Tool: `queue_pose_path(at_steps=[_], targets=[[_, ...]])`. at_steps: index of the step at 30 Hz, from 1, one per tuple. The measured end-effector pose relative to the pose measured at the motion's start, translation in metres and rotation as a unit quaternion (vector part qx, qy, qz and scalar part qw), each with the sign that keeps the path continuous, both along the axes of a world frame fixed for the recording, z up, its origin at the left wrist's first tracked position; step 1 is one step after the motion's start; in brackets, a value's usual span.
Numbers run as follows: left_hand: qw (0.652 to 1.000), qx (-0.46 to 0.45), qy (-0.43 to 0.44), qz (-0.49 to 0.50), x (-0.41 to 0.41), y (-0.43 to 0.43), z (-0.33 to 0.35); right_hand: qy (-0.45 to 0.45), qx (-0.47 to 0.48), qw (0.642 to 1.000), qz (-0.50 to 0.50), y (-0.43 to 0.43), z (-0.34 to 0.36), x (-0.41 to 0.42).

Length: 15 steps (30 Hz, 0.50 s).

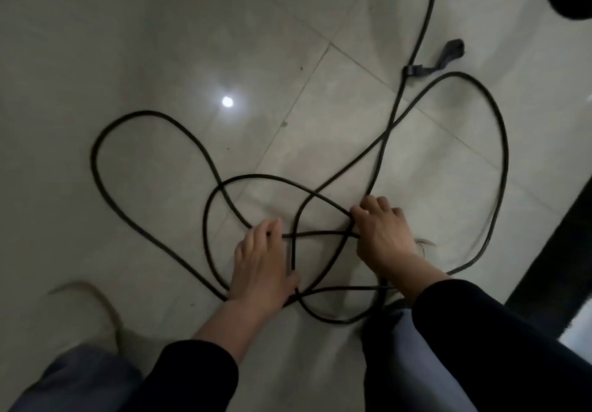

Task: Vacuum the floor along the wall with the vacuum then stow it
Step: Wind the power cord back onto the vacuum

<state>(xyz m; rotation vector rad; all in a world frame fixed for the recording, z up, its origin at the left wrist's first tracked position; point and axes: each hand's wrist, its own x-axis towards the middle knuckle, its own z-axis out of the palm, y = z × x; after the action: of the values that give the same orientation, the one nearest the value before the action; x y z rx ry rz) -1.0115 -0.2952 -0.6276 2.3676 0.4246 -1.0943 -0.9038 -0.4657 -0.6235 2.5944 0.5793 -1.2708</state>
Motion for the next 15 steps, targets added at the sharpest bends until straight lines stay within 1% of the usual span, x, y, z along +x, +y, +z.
queue_pose_path(at_steps=[3,6,7,10,12,13,15], targets=[[0.999,0.005,-0.015,-0.039,0.003,-0.026,-0.019,-0.01,0.029,0.995,0.092,-0.016,-0.017,0.0],[0.995,0.047,-0.04,-0.081,0.002,-0.049,-0.025,-0.095,0.067,0.977,0.176,-0.029,-0.032,-0.007],[0.994,0.055,-0.046,-0.084,0.002,-0.055,-0.026,-0.12,0.085,0.967,0.208,-0.031,-0.034,-0.006],[0.996,0.056,-0.048,-0.055,0.006,-0.065,-0.027,-0.118,0.11,0.951,0.264,-0.031,-0.038,-0.005],[0.998,0.04,-0.027,-0.036,0.01,-0.067,-0.028,-0.101,0.115,0.957,0.247,-0.024,-0.035,-0.001],[0.999,0.029,-0.013,-0.02,0.013,-0.068,-0.028,-0.085,0.116,0.965,0.218,-0.02,-0.032,0.002],[1.0,0.008,0.019,0.024,0.018,-0.065,-0.029,-0.016,0.116,0.983,0.145,-0.011,-0.023,0.01]])
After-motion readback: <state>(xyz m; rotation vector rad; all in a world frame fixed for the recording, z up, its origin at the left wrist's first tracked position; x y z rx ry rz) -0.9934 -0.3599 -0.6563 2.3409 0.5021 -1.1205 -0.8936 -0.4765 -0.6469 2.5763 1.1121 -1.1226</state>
